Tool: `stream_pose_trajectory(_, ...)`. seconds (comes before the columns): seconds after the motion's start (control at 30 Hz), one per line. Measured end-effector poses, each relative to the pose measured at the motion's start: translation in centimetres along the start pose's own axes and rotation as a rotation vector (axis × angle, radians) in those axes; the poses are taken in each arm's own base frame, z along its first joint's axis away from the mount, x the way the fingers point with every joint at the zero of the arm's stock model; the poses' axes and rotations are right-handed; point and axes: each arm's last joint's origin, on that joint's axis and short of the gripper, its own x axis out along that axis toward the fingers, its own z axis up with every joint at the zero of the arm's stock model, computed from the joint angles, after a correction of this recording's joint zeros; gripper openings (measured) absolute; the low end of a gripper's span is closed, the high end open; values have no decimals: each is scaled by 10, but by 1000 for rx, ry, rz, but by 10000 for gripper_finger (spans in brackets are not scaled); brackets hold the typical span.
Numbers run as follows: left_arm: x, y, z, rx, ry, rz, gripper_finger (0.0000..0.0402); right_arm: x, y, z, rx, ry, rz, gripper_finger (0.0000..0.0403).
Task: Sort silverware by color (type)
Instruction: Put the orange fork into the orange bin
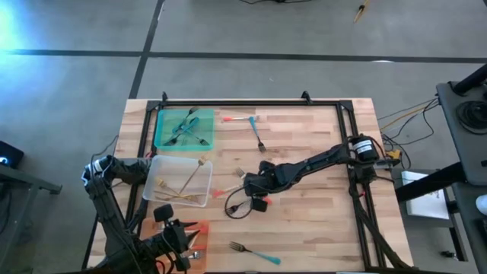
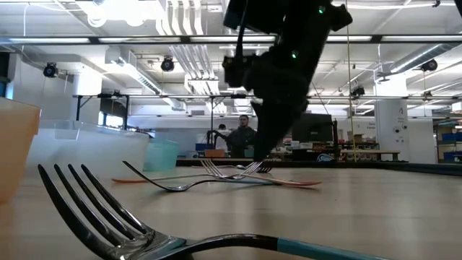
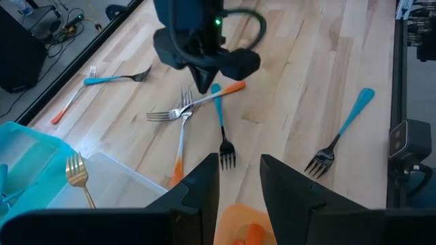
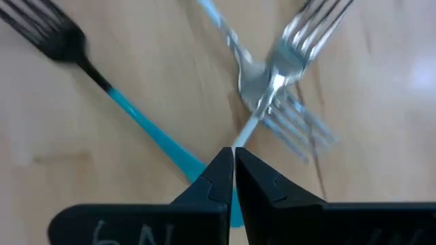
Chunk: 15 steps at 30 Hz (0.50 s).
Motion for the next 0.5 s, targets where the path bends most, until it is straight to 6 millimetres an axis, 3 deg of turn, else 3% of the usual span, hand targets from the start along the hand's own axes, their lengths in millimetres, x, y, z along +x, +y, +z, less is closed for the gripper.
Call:
stream_pose_trajectory(0.33, 0, 0, 0, -3, 0, -2, 91, 3, 3, -3, -3, 15, 14, 67)
stream_pose_trajectory(0.5, -1, -1, 0, -4, -1, -6, 91, 3, 2, -2, 139, -1, -16, 100)
